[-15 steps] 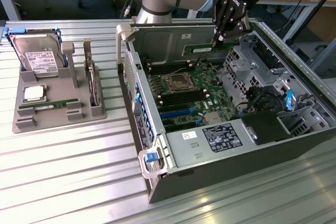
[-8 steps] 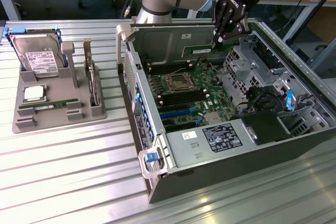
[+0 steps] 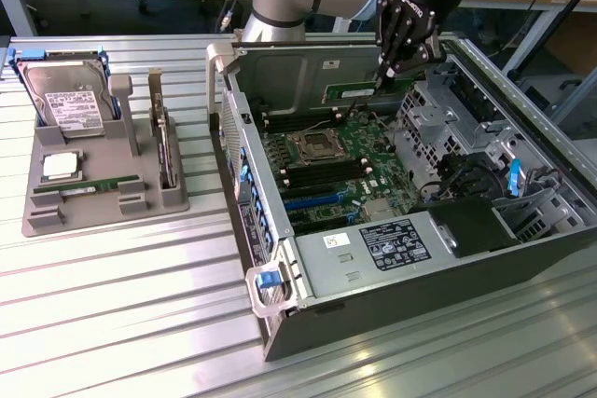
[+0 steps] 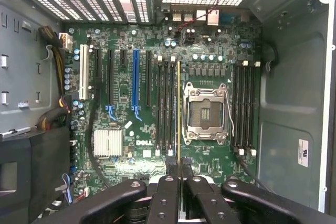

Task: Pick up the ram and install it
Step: 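Insert the ram into the slot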

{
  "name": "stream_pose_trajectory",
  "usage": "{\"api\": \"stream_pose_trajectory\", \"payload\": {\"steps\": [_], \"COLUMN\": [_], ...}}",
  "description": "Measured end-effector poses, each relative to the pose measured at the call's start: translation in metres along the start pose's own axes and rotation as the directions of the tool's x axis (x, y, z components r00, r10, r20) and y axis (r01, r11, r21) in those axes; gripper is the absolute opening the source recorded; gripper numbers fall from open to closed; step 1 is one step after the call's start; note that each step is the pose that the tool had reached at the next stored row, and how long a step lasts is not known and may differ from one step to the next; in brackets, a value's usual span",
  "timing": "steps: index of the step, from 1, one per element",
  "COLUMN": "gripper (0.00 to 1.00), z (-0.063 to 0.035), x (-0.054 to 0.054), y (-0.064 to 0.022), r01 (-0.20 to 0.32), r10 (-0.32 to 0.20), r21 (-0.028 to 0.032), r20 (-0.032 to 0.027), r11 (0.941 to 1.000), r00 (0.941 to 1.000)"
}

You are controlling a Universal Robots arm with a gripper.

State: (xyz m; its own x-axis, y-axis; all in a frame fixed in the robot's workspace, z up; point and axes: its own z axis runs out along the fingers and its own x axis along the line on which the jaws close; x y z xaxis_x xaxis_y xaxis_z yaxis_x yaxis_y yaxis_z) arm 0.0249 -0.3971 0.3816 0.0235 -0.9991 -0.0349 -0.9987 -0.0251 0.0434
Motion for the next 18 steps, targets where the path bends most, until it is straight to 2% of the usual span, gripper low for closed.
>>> {"api": "stream_pose_trajectory", "payload": {"steps": [18], "gripper": [0.12], "z": [0.0085], "x": [0.0003], "y": [-0.0004], "r01": [0.000], "r10": [0.000], "r21": [0.0000], "r20": [0.0000], "r11": [1.0000], "r00": [1.0000]}}
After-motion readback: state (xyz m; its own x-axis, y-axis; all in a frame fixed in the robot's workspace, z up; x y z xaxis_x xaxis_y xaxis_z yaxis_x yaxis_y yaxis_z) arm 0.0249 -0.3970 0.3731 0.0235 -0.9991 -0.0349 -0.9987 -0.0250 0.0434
